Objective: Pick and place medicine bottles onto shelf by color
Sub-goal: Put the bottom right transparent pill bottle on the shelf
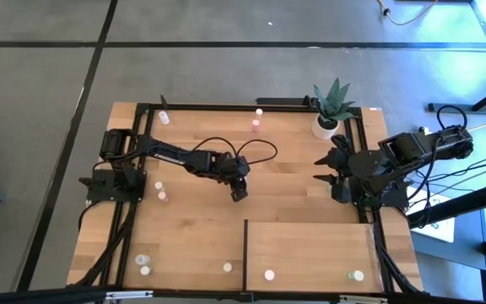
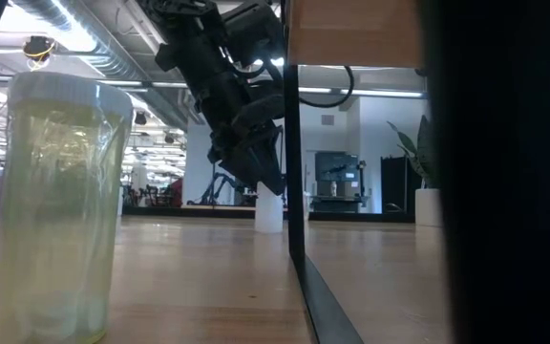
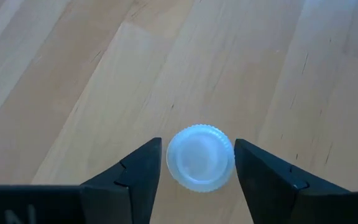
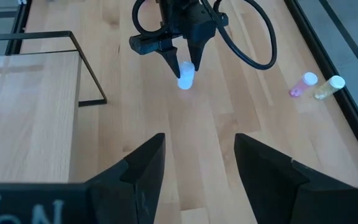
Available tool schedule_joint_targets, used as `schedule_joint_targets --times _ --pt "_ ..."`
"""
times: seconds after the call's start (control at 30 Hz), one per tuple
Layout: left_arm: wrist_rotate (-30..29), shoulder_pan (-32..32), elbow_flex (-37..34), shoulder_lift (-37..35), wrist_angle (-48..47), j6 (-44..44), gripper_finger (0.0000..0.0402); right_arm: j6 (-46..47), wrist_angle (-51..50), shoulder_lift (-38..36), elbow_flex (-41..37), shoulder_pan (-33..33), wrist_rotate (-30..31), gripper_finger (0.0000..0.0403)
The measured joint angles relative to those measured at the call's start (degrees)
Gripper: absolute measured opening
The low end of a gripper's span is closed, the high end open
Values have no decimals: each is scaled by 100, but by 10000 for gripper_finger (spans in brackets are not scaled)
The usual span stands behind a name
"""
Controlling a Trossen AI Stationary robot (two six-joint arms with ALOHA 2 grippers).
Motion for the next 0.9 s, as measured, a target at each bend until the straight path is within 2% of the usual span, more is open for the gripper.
schedule_joint_targets --times 0.23,0.37,0.9 --pt "-50 3 0 0 -3 3 227 -3 0 0 0 -2 0 194" --pt "-58 7 0 -70 -43 33 230 1 -2 -1 0 -2 0 194" --pt "-114 -153 9 -1650 -322 53 228 -5 4 -2 -2 -1 2 194"
